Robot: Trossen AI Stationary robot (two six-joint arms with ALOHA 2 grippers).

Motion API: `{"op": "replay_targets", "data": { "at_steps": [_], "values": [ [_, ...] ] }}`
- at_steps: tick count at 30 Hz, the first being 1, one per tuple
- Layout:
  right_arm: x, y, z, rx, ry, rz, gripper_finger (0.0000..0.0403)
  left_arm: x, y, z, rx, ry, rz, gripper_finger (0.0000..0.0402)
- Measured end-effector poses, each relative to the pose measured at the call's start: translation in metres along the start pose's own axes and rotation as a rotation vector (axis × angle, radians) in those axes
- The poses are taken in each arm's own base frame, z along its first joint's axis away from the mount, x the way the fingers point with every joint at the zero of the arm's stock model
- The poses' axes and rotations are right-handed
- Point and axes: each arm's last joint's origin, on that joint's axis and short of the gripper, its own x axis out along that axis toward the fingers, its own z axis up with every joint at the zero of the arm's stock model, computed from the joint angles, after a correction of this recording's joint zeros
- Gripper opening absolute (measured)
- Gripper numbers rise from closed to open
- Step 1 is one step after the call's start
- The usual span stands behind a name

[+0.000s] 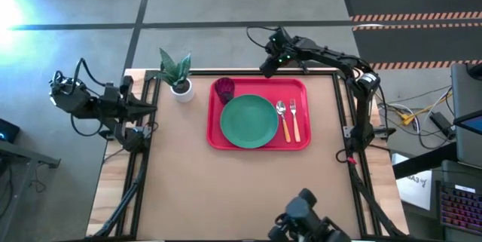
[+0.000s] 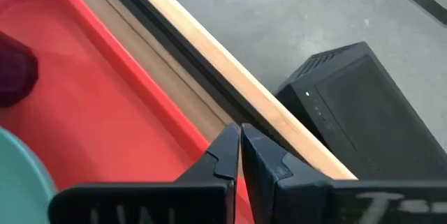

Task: Pick and place plate/cup/fork/spoon on tray
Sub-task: Move the red tray to the center of the table

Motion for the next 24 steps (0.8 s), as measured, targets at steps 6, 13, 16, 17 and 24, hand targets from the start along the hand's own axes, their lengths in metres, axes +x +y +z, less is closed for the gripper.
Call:
{"op": "replay_targets", "data": {
  "at_steps": [6,13,16,17,24],
  "values": [
    [0.011,0.002,-0.006,0.059,-0.046,0.044,0.0008,0.002,-0.002,-0.002,0.021,0.019,0.004,0.0],
    [0.027,0.006,-0.026,0.142,-0.01,0.115,0.0008,0.008,-0.007,-0.001,0.026,0.03,0.004,0.0],
    [0.032,0.007,-0.034,0.156,0.014,0.135,0.0008,0.01,-0.009,0.0,0.016,0.019,0.001,0.0],
    [0.034,0.006,-0.037,0.16,0.022,0.136,0.0008,0.011,-0.01,0.001,0.012,0.015,0.0,0.0],
    [0.044,0.004,-0.048,0.192,-0.006,0.128,0.0008,0.013,-0.011,0.001,0.02,0.023,0.001,0.0]
  ]
}}
